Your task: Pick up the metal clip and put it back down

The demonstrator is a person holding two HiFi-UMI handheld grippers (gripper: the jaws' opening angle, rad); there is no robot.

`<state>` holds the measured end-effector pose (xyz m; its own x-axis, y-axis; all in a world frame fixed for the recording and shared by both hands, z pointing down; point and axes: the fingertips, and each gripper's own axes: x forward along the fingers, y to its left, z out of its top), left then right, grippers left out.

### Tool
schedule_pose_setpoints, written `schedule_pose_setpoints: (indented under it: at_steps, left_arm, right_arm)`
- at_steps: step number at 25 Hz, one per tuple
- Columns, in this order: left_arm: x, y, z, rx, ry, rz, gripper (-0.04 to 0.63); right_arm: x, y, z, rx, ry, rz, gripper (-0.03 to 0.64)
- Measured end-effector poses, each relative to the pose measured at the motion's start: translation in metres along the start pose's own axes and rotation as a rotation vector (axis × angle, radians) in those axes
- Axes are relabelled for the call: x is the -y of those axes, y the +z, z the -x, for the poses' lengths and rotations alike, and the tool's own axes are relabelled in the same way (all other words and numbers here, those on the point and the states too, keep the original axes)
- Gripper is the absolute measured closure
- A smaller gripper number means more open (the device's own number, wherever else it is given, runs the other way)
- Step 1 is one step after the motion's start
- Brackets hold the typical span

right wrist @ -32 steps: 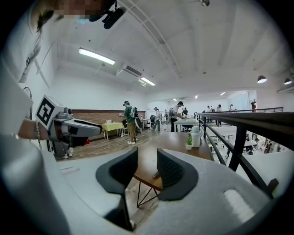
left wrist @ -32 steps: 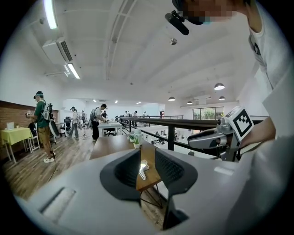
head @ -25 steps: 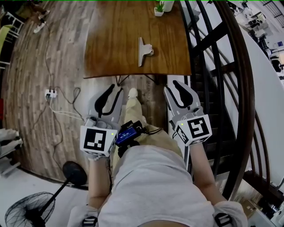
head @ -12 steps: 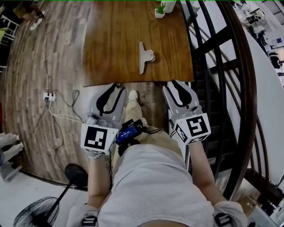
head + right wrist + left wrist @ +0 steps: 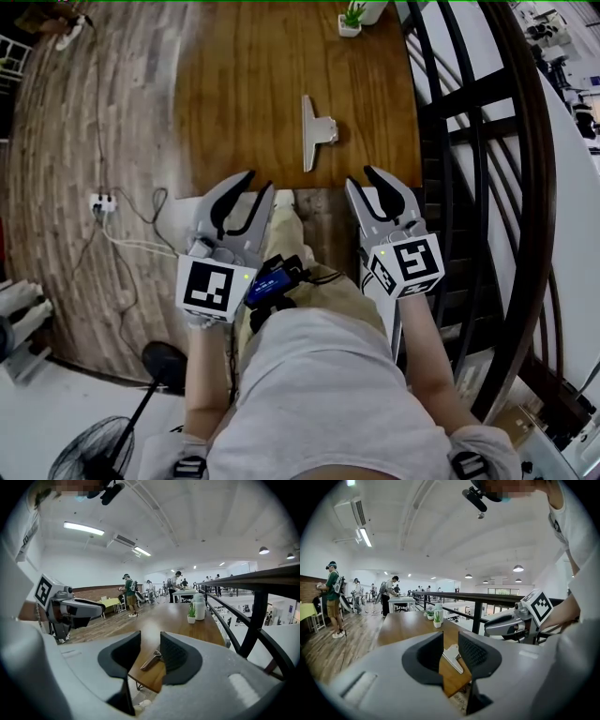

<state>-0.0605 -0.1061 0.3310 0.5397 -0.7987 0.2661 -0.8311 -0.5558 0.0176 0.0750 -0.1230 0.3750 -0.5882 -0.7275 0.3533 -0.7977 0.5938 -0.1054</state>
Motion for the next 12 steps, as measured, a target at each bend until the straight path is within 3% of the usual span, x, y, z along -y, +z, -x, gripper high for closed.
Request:
schedule_pose_setpoints:
  at_steps: [12]
  left_arm:
    - [-0.023,-0.026,-0.043,-0.049,-0.048,0.023,0.492]
  right_arm:
    - [0.023,-0.03,-0.054,-0.092,0.012,-0.057,0.492]
